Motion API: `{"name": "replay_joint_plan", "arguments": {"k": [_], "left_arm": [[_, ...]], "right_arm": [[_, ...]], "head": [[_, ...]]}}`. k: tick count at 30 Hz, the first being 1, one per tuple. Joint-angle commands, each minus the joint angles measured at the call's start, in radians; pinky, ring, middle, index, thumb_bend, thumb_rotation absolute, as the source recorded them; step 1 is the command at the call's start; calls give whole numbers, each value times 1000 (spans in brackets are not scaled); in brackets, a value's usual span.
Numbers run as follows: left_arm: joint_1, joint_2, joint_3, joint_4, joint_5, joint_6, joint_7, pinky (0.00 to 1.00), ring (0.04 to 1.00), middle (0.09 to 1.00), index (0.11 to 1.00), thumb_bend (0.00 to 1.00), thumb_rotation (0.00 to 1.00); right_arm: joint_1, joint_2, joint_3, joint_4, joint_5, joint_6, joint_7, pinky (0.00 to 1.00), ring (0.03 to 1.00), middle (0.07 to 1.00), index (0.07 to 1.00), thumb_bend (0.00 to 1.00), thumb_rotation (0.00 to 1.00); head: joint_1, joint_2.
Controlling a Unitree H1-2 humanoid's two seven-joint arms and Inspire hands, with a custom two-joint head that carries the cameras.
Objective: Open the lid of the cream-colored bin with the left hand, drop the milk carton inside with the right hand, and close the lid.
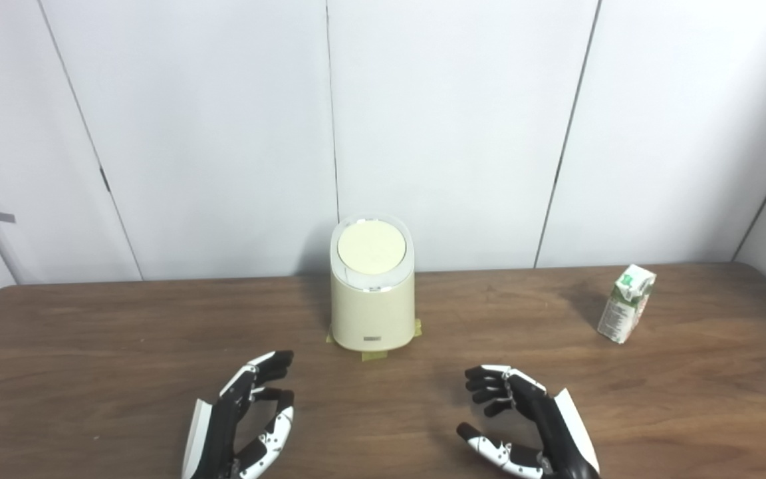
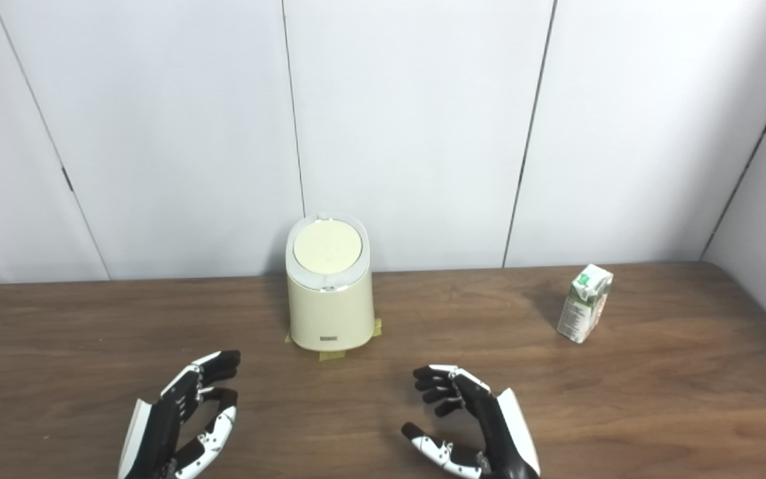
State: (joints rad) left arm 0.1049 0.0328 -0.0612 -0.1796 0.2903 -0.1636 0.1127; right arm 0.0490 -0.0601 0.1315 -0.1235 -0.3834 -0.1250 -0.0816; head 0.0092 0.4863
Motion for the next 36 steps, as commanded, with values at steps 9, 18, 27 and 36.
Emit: {"name": "replay_joint_plan", "arguments": {"k": [9,18,27,36], "left_arm": [[82,-8,-3,-30,6,-15,6,672,767,779,759,164,68],[78,-22,3,-48,-29,24,-3,685,775,783,760,188,144],[-31,-59,-30,-242,-42,193,-15,990,998,999,998,634,672],[-214,-60,-23,-346,35,344,-49,998,1000,1000,1000,667,696]], "right_arm": [[22,-22,-9,13,-17,-21,-10,540,628,659,665,274,58],[15,-18,-10,16,-16,-8,-9,532,624,657,664,275,89],[13,-26,-7,17,-34,-5,-13,533,625,659,667,273,118],[18,-28,-13,9,-34,-5,-9,512,612,650,667,274,114]], "head": [[-2,4],[-25,15],[-17,22],[3,31]]}}
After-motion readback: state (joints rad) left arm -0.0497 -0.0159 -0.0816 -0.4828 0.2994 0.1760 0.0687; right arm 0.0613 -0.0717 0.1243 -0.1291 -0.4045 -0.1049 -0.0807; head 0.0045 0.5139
